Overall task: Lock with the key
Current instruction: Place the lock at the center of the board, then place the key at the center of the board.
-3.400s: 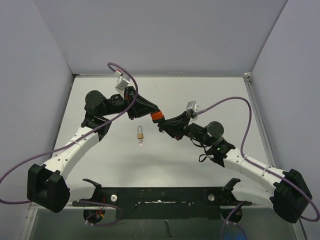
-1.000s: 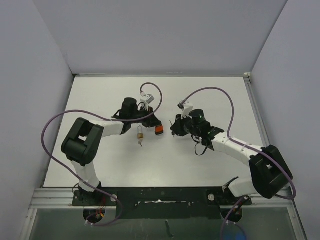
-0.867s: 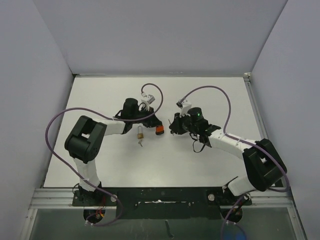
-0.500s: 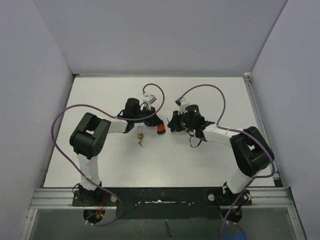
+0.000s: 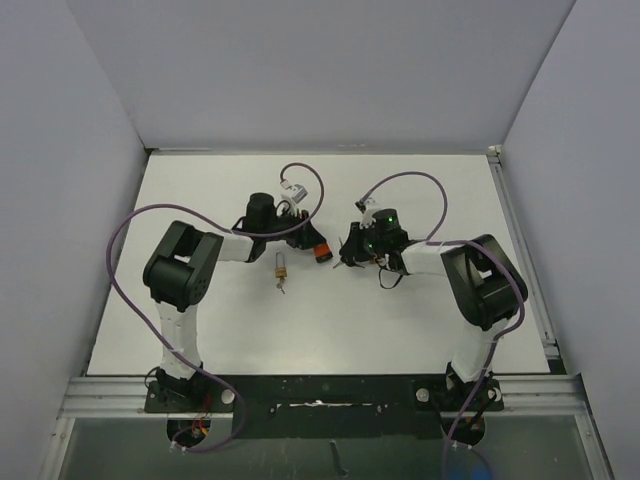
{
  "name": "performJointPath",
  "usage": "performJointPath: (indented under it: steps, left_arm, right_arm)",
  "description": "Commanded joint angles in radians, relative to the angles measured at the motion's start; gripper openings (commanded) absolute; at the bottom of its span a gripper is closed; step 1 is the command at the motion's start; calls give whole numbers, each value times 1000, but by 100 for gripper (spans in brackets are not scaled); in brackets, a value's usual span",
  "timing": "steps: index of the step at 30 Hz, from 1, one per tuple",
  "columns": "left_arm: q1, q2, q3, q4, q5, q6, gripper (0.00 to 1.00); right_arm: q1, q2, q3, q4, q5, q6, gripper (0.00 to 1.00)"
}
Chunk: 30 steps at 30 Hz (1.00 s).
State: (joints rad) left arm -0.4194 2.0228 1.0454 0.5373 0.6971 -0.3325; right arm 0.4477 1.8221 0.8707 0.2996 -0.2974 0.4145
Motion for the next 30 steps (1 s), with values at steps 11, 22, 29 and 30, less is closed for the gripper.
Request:
performJointPath:
  steps: [11, 22, 29, 30]
  left_arm:
    - [14, 115, 64, 115, 88, -47, 41]
    - [25, 126, 74, 191, 96, -102, 98]
    - [54, 69, 12, 224, 67, -106, 98]
    - [60, 59, 4, 227, 64, -107, 98]
  right_arm:
    - [-4, 37, 80, 69, -50, 29, 0]
    - [26, 68, 82, 74, -73, 38, 0]
    - [40, 62, 90, 71, -75, 29, 10]
    - [42, 58, 90, 67, -72, 28, 12]
